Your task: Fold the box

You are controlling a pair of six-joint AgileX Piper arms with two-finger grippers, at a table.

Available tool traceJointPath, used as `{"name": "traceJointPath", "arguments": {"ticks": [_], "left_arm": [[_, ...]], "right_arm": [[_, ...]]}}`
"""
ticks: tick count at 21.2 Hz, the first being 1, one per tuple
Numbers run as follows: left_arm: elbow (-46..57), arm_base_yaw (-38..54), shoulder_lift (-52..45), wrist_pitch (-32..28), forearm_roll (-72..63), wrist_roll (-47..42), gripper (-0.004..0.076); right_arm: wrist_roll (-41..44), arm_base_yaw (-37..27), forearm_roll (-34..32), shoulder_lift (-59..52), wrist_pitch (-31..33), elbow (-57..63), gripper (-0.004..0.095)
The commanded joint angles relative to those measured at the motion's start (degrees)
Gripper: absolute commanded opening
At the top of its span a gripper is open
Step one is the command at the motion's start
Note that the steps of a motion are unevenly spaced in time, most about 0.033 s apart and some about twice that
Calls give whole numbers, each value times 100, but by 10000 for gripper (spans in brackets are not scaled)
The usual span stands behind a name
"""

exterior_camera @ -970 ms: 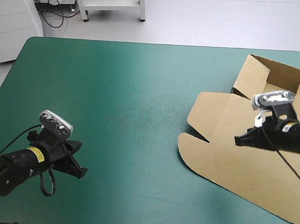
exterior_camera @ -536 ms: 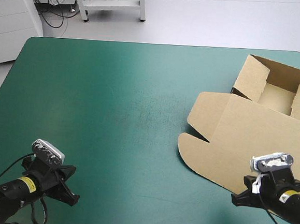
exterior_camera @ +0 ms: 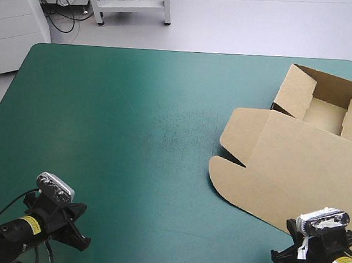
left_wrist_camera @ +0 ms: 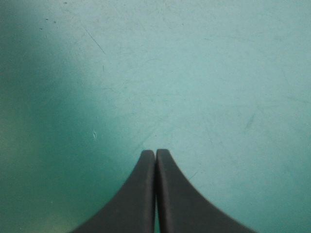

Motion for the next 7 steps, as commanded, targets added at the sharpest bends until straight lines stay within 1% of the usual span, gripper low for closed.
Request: {"name": "traceJointPath", "arguments": {"ticks": [1, 7], "left_arm": [[32, -20, 28, -408, -84, -8, -32], [59, -20, 28, -447, -135, -30, -32]], "right_arm": [[-69, 25, 123, 50, -341, -142, -22], [11, 25, 123, 50, -341, -142, -23]]}}
